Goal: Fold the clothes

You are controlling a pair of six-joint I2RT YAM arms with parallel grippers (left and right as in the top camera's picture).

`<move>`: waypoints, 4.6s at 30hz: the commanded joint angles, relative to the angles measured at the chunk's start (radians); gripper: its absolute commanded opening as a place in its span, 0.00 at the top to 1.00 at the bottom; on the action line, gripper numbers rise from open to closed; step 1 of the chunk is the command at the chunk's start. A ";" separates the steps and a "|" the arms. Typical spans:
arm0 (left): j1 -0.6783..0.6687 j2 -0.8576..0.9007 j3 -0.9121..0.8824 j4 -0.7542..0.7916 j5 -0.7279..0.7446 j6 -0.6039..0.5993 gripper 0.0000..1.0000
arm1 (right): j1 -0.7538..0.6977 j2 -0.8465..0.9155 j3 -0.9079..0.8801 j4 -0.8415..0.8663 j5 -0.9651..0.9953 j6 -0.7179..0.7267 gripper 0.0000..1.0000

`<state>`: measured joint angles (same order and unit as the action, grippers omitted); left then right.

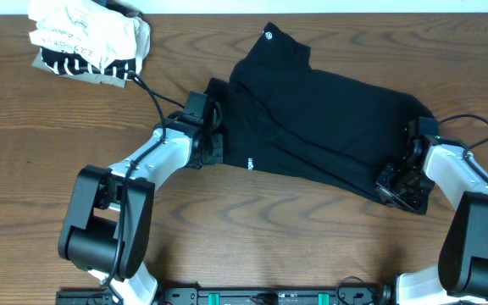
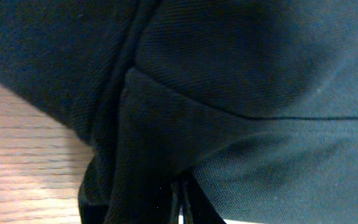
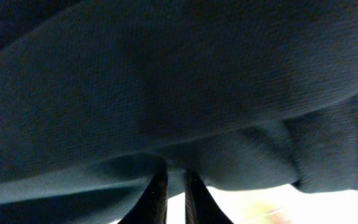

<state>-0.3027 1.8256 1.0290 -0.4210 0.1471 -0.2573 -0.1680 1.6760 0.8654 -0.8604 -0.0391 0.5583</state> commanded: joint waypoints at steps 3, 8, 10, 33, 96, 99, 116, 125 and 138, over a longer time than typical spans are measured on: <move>0.051 0.017 0.011 -0.022 -0.037 0.014 0.94 | -0.060 -0.010 -0.012 0.009 0.068 -0.057 0.88; 0.087 0.017 0.011 -0.032 -0.037 0.018 0.94 | -0.097 -0.010 -0.012 0.008 0.085 -0.079 0.86; 0.098 0.017 0.011 -0.035 -0.040 0.023 0.94 | -0.112 -0.010 -0.012 0.008 0.085 -0.085 0.85; 0.037 -0.109 0.011 -0.254 0.006 -0.067 0.94 | -0.180 -0.010 0.036 -0.003 0.089 -0.084 0.81; -0.040 0.001 0.007 -0.132 -0.192 -0.098 0.93 | -0.287 -0.008 -0.044 0.110 0.000 -0.142 0.76; -0.039 0.001 0.007 -0.151 -0.222 -0.098 0.93 | -0.301 -0.008 -0.043 0.121 0.016 -0.150 0.75; -0.008 -0.002 0.004 -0.270 -0.233 -0.138 0.94 | -0.356 -0.008 -0.021 0.165 0.020 -0.178 0.74; -0.009 -0.067 0.004 -0.350 -0.208 -0.220 0.94 | -0.356 -0.015 0.110 0.042 -0.145 -0.180 0.76; -0.009 -0.116 0.004 -0.364 -0.208 -0.224 0.66 | -0.335 -0.051 0.158 -0.069 -0.293 -0.195 0.66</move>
<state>-0.3176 1.7184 1.0409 -0.7795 -0.0448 -0.4698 -0.5076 1.6428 1.0313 -0.9230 -0.3103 0.3626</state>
